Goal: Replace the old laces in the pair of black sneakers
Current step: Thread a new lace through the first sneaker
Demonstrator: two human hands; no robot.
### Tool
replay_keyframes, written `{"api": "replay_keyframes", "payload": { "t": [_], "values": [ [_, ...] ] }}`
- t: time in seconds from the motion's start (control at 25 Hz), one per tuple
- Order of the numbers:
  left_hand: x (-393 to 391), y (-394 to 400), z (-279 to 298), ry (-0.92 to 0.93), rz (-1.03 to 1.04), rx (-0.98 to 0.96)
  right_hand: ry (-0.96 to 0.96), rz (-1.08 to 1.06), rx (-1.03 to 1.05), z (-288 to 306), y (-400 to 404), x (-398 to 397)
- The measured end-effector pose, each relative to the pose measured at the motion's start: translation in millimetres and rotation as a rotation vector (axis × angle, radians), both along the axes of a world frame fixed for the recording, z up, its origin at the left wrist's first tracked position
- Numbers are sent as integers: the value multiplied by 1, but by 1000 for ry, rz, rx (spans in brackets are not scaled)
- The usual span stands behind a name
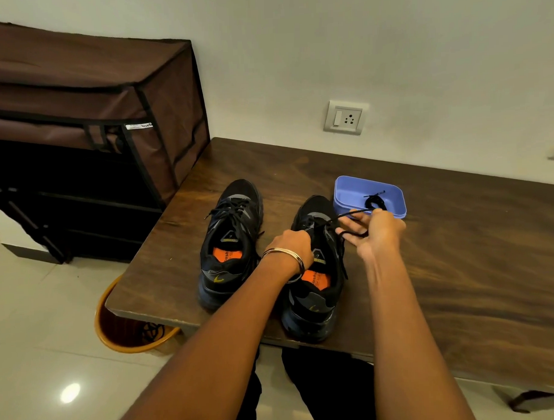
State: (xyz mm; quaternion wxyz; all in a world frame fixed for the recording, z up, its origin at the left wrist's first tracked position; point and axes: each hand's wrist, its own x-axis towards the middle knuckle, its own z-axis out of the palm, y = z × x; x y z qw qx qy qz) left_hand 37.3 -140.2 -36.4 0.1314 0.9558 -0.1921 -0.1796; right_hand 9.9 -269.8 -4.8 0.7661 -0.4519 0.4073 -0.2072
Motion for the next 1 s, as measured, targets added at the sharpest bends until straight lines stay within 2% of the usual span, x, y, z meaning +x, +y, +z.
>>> {"api": "replay_keyframes", "payload": {
  "t": [0.12, 0.4, 0.52, 0.6, 0.64, 0.72, 0.76, 0.8, 0.84, 0.92, 1.0],
  "values": [
    [-6, -7, 1, 2, 2, 7, -81, -55, 213, -1, 1, -1],
    [-8, -12, 2, 135, 87, 7, -197, -118, 644, -10, -6, -9],
    [-6, -10, 3, 138, 81, 24, -279, -247, 684, -16, -25, -14],
    [-7, -7, 7, 120, 62, 40, -203, -225, 453, -15, -28, -15],
    [-8, -6, 11, 97, 43, 58, -71, -175, 216, -13, -27, -15],
    [-7, -2, 18, 67, -4, 81, 364, -6, -373, -14, -24, -14],
    [-6, 1, 22, 74, -4, 60, 516, 62, -617, -15, -24, -14],
    [-3, 4, 27, 66, 28, 11, 569, 121, -784, -14, -23, -13],
    [2, 5, 31, 12, 89, -65, 542, 189, -861, -12, -22, -13],
    [18, 4, 31, -148, 216, -290, 426, 370, -849, -12, -17, -8],
    [30, -3, 25, -182, 177, -482, 466, 594, -884, -15, -7, -6]
  ]
}}
